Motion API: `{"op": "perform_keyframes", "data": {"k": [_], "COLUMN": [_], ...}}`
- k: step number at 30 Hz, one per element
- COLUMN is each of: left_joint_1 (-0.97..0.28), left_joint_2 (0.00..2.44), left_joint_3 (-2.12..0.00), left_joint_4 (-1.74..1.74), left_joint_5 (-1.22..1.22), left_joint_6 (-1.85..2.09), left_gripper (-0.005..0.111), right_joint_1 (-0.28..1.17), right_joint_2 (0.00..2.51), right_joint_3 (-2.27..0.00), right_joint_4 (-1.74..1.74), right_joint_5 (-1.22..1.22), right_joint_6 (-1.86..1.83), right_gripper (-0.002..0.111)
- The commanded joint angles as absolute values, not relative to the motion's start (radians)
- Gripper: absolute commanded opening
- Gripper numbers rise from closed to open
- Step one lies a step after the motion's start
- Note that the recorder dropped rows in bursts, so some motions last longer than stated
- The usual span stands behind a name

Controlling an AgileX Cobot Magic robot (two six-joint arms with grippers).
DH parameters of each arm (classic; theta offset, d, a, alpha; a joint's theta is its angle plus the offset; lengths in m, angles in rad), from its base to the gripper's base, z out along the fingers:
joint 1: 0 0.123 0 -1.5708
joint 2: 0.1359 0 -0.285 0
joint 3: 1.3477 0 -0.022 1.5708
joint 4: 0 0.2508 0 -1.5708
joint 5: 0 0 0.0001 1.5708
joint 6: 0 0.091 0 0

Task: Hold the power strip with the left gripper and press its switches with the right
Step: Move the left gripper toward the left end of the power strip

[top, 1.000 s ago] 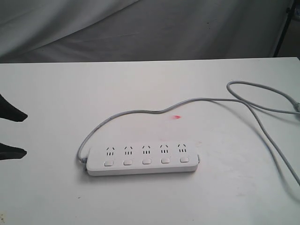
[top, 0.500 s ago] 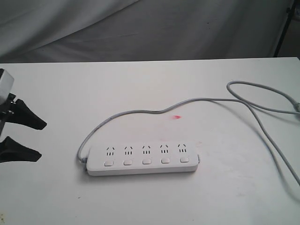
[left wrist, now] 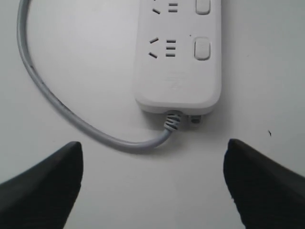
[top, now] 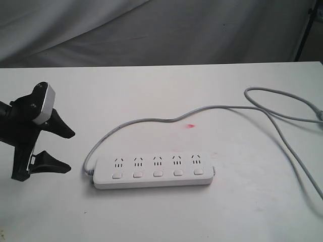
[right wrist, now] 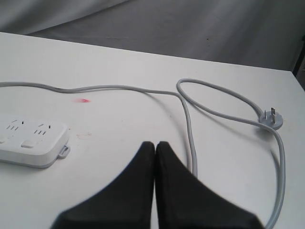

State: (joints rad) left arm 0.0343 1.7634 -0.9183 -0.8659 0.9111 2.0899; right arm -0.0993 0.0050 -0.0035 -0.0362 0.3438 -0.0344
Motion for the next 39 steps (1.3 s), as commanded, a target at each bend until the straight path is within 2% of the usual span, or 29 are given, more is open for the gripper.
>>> {"op": "perform_keyframes", "data": {"k": [1, 10, 24, 39], "left_joint_1": [0.031, 0.031, 0.031, 0.031], "left_joint_2": [1.767, 1.769, 1.775, 1.93], "left_joint_3": [-0.925, -0.925, -0.925, -0.925], "left_joint_4": [-0.884, -1.056, -1.041, -1.064], "left_joint_5": [0.904, 0.913, 0.93, 0.942], "left_joint_6": [2.011, 2.094, 2.094, 2.094], "left_gripper": [0.076, 0.076, 0.076, 0.076], "right_joint_1": [-0.1, -0.1, -0.1, -0.1], "right_joint_2": [0.0, 0.0, 0.0, 0.0], "right_joint_3": [0.0, 0.0, 0.0, 0.0], "right_joint_4": [-0.035, -0.035, -0.035, -0.035], "right_joint_5": [0.341, 0.341, 0.341, 0.341], "right_joint_6": [-0.037, -0.037, -0.037, -0.037], "right_gripper": [0.0, 0.0, 0.0, 0.0]}}
